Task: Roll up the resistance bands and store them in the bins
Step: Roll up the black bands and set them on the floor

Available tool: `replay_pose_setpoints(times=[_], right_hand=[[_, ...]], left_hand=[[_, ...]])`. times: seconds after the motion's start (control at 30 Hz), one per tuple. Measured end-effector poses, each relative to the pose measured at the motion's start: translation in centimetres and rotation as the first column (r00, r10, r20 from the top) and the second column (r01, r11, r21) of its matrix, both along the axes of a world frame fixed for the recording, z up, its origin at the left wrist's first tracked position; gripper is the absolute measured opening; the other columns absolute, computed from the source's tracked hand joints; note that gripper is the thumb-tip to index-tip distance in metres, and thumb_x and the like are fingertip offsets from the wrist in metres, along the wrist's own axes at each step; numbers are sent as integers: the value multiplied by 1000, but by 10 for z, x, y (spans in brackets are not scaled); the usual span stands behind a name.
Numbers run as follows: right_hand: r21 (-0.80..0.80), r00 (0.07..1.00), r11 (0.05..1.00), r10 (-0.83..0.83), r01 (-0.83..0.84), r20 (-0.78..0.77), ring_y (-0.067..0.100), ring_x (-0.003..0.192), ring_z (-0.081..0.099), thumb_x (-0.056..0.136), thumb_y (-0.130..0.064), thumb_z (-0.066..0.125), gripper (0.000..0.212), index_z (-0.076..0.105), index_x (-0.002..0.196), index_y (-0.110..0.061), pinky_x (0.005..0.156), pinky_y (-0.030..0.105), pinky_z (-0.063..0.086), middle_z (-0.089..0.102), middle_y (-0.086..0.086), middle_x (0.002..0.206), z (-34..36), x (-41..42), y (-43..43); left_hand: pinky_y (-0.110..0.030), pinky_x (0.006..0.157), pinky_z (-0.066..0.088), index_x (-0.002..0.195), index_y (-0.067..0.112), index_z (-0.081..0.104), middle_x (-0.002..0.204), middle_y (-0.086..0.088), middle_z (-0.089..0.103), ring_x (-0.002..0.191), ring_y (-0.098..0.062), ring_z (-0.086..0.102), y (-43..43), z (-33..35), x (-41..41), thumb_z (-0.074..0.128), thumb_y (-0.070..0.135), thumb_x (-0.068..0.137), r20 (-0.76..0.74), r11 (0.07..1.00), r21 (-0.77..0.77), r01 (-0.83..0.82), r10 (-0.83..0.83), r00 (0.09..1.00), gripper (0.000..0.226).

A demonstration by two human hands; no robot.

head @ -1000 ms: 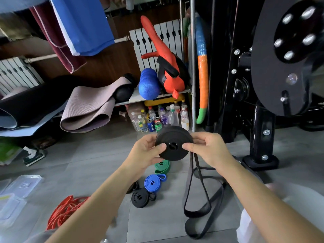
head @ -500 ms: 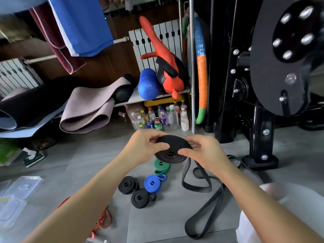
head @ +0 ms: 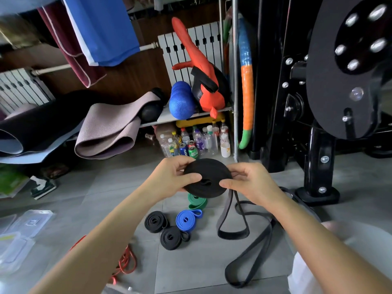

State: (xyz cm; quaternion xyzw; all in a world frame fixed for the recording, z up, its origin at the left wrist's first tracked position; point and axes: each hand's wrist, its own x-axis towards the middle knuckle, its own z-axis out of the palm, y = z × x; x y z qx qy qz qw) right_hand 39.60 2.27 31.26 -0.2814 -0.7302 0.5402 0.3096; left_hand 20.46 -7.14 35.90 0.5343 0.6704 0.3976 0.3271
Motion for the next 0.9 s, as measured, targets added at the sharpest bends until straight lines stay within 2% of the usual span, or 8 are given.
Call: replay_pose_setpoints(times=[0.07,0.17,0.3,0.4,0.47,0.53,0.73,0.9], right_hand=[[15,1000,1000,25,-25,17,3,75,69,75,-1,74,34,70,91,-31,69,13,52,73,-16,78,-1,-1,-1],[43,998,998,46,-48,48,0,72,69,75,-2,73,34,70,86,-34,68,12,52,72,-18,77,-1,-3,-2],[107,992,993,31,-45,125,9,74,70,75,-11,74,20,73,89,-26,77,34,57,74,-8,80,-2,-8,-1],[152,987,988,11,-36,163,9,73,69,75,-16,74,21,72,95,-23,77,41,56,74,-5,80,-1,-9,0],[182,985,983,-3,-29,172,6,71,69,76,-17,73,20,72,94,-25,75,40,56,74,-6,78,-1,-8,1],[193,984,981,-24,-11,178,2,70,68,76,-17,74,21,72,96,-24,75,37,56,73,-9,78,-1,-7,4],[144,991,989,-51,32,127,3,77,67,73,-17,77,30,70,100,-28,76,27,55,70,-14,84,-6,-7,3],[118,996,989,-85,87,-19,-6,79,65,72,-17,79,34,64,88,-43,69,6,49,67,-25,78,3,-3,2]], left_hand=[[-26,60,55,89,32,64,80,9,69,70,-5,65,1,3,-1,70,8,81,-110,999,-35,22,-26,994,26],[-43,79,55,102,21,63,94,-2,67,84,-19,64,2,7,1,72,17,80,-333,994,-77,73,-95,938,25],[-38,74,48,109,13,49,97,-2,59,88,-21,58,5,6,11,73,36,78,-605,980,-200,0,-123,787,46],[-30,79,40,125,17,41,115,-3,49,103,-24,53,6,-4,20,68,33,83,-706,995,-95,9,-74,704,53],[-31,90,41,141,26,29,129,-1,42,112,-24,49,6,-10,25,64,27,86,-700,998,-19,65,-59,712,65],[-29,91,41,143,31,27,128,0,44,112,-21,50,7,-13,27,59,29,89,-660,996,-5,85,-67,748,62],[-27,77,41,123,19,45,110,-3,53,98,-20,53,11,-18,23,52,29,94,-586,996,3,92,-73,807,32],[-16,68,44,111,22,49,97,4,58,85,-10,56,9,-25,21,53,24,93,-367,993,120,-23,66,928,18]])
